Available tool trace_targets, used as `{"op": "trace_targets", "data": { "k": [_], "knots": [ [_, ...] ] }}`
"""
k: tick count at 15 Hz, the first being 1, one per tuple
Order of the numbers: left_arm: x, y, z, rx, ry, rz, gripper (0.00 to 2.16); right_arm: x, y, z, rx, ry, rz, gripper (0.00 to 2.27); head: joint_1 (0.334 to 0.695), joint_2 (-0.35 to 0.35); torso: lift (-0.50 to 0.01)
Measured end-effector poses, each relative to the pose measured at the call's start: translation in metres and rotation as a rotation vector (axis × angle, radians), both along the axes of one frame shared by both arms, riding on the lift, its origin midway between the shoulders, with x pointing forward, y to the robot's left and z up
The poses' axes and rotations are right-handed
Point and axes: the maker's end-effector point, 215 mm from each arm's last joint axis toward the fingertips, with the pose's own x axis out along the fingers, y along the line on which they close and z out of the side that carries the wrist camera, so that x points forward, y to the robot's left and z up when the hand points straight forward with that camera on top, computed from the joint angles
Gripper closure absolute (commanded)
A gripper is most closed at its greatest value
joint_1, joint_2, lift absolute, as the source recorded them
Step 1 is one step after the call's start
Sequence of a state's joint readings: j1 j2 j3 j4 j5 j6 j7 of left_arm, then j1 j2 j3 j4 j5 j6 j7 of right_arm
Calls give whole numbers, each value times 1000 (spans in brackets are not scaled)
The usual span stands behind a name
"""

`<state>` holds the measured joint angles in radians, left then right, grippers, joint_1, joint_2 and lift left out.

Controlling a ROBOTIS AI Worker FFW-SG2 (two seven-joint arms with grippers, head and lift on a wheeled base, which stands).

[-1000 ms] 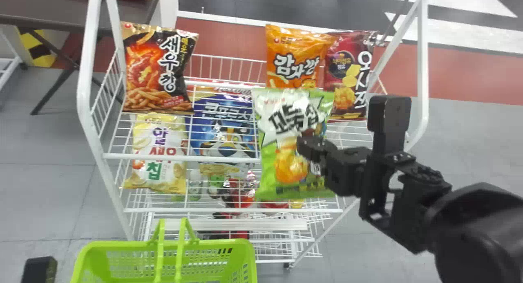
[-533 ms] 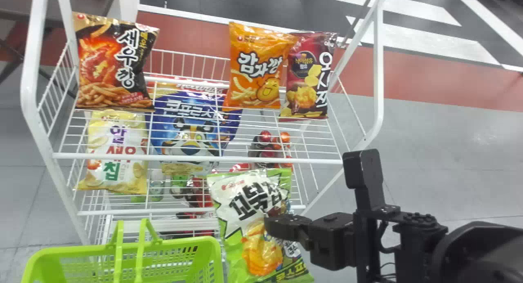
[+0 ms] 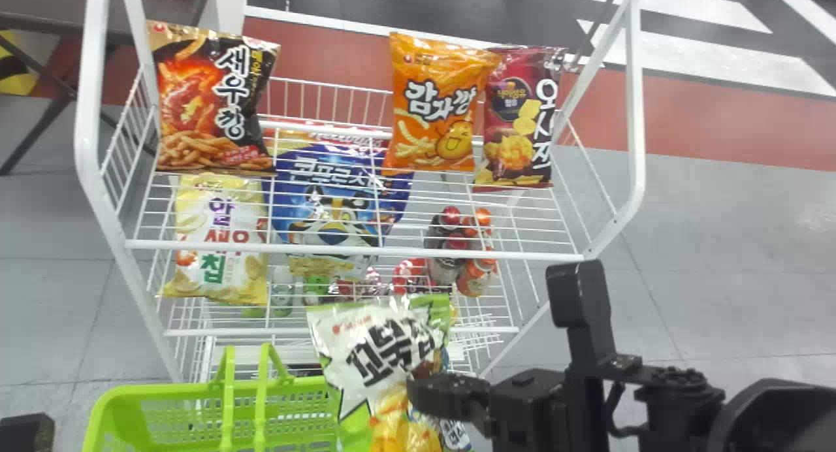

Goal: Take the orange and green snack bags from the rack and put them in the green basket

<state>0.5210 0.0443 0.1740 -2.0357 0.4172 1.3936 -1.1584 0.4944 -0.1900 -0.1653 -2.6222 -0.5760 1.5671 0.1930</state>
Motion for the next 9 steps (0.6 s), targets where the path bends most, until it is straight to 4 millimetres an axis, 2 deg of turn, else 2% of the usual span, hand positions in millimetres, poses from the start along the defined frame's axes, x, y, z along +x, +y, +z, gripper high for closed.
{"op": "trace_targets", "data": {
  "k": [4, 9],
  "knots": [
    [1, 3, 2, -8, -3, 8, 2145, -27, 17, -42, -1, 118, 32, 2128, 695, -207, 0],
    [-1, -1, 3, -11, -3, 0, 2145, -47, 63, -75, 59, 228, 116, 2128, 695, -96, 0]
  ]
}}
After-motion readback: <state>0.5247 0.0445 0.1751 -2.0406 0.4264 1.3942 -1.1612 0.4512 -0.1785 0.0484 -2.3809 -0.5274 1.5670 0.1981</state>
